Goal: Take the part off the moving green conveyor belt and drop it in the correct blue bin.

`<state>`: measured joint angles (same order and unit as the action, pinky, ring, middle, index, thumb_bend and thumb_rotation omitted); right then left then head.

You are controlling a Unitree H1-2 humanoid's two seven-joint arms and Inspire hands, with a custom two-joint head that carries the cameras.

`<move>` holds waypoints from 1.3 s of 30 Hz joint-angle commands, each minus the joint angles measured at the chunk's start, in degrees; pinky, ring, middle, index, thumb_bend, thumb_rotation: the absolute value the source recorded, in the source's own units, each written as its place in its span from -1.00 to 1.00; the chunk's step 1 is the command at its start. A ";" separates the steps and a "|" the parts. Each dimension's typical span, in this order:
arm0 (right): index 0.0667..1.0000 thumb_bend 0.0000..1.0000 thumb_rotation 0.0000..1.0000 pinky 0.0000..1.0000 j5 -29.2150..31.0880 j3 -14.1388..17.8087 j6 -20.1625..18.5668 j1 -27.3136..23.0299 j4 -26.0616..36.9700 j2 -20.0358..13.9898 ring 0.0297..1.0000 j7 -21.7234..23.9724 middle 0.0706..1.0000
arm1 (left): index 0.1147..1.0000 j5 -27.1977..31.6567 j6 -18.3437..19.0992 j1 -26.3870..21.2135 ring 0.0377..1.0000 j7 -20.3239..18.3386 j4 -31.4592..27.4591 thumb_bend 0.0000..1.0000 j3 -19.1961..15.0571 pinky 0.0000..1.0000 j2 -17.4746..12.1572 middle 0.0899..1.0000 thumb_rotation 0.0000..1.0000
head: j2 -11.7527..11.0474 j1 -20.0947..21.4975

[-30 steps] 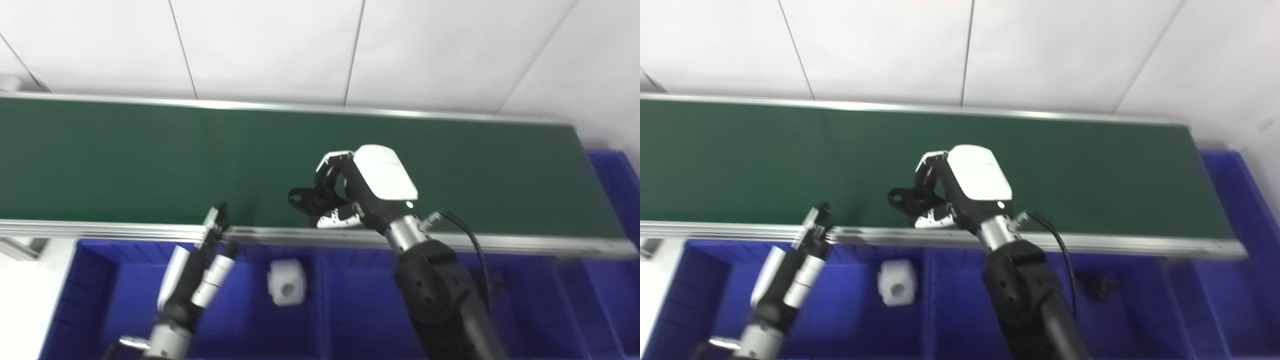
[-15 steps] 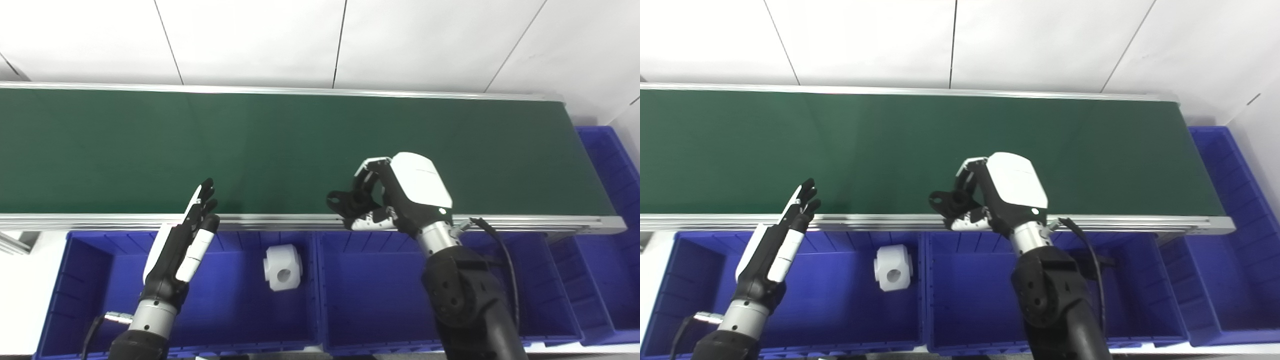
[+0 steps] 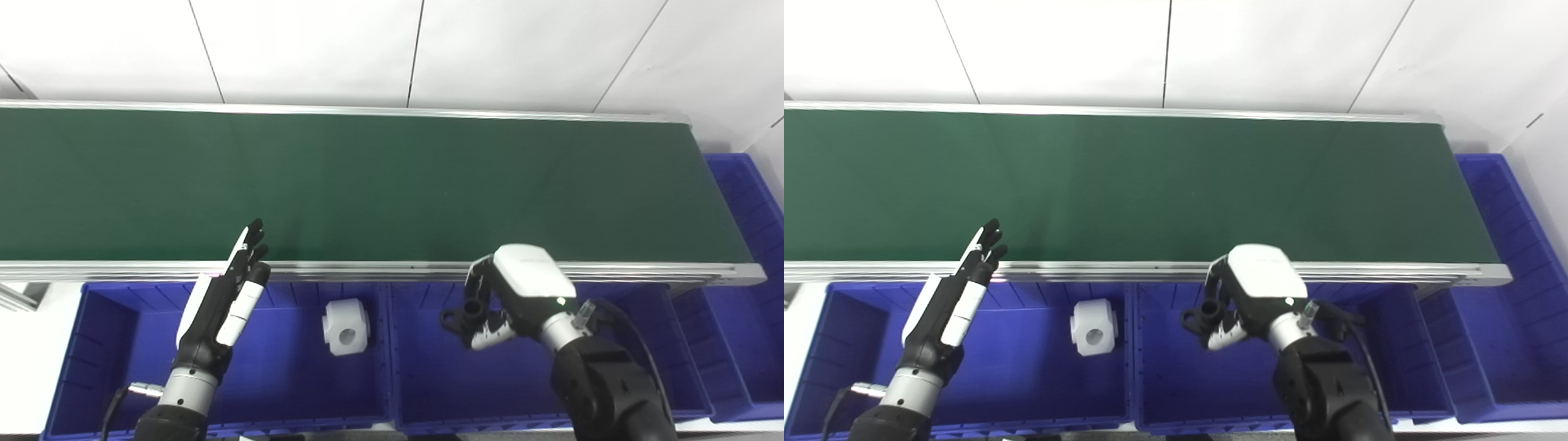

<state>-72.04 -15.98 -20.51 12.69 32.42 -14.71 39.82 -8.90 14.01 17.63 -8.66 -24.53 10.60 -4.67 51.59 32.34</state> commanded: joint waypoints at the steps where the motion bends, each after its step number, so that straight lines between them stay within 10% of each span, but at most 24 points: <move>1: -0.10 0.06 -1.00 -0.67 -2.31 0.09 1.97 -0.17 1.57 -0.30 -0.56 1.14 -0.14 | 1.00 0.54 0.09 -0.44 0.93 0.16 -1.83 0.31 0.03 1.00 0.35 1.00 0.99 | -0.02 -0.03; 6: -0.10 0.06 -0.99 -0.64 -6.29 -0.31 2.70 -0.30 0.31 -0.20 -0.52 5.38 -0.14 | 1.00 0.28 0.39 -0.35 0.93 0.31 -2.03 0.28 0.08 1.00 0.44 1.00 0.99 | 0.17 -0.48; 9: 0.28 0.75 -0.21 -0.38 -6.79 0.23 3.09 -0.01 -0.45 -0.03 -0.16 5.34 0.05 | 1.00 0.55 0.80 -0.27 0.92 0.24 -2.20 0.29 0.07 1.00 0.56 1.00 0.98 | 0.19 -0.70; 12: 0.44 0.96 0.06 -0.31 -5.54 1.07 3.04 0.47 -0.82 0.31 -0.03 3.39 0.25 | 1.00 0.62 1.27 -0.26 0.93 0.06 -2.33 0.28 0.24 1.00 0.59 1.00 0.98 | 0.06 -1.00; 20: 0.51 1.00 0.55 -0.27 -1.41 2.48 3.22 1.05 1.07 0.69 0.06 2.54 0.49 | 1.00 0.53 0.93 0.24 0.95 0.02 -2.48 0.27 0.72 1.00 0.88 1.00 1.00 | -0.12 -2.33; 27: 0.48 1.00 0.99 -0.26 6.37 3.55 2.83 2.48 4.83 3.18 -0.02 -0.65 0.29 | 1.00 -1.75 -1.15 0.85 0.93 0.81 -1.80 0.34 1.69 0.99 0.98 1.00 1.00 | -0.93 -4.06; 33: 0.45 1.00 1.00 -0.15 18.91 5.77 1.20 7.35 8.36 9.91 0.06 -7.21 0.24 | 1.00 -5.39 -2.70 1.59 0.85 2.19 -1.32 0.37 3.20 0.84 1.49 1.00 1.00 | -1.67 -6.85; 39: 0.59 0.99 1.00 0.16 42.82 12.63 -5.11 14.96 9.71 24.25 0.38 -14.09 0.52 | 1.00 -6.28 -3.99 2.67 0.87 3.21 -1.41 0.35 4.29 0.86 2.33 1.00 1.00 | -2.49 -10.69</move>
<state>-37.34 -5.52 -23.16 26.59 40.25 5.56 28.49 -14.86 13.66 19.89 -6.85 -24.86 14.52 -2.91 49.05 21.72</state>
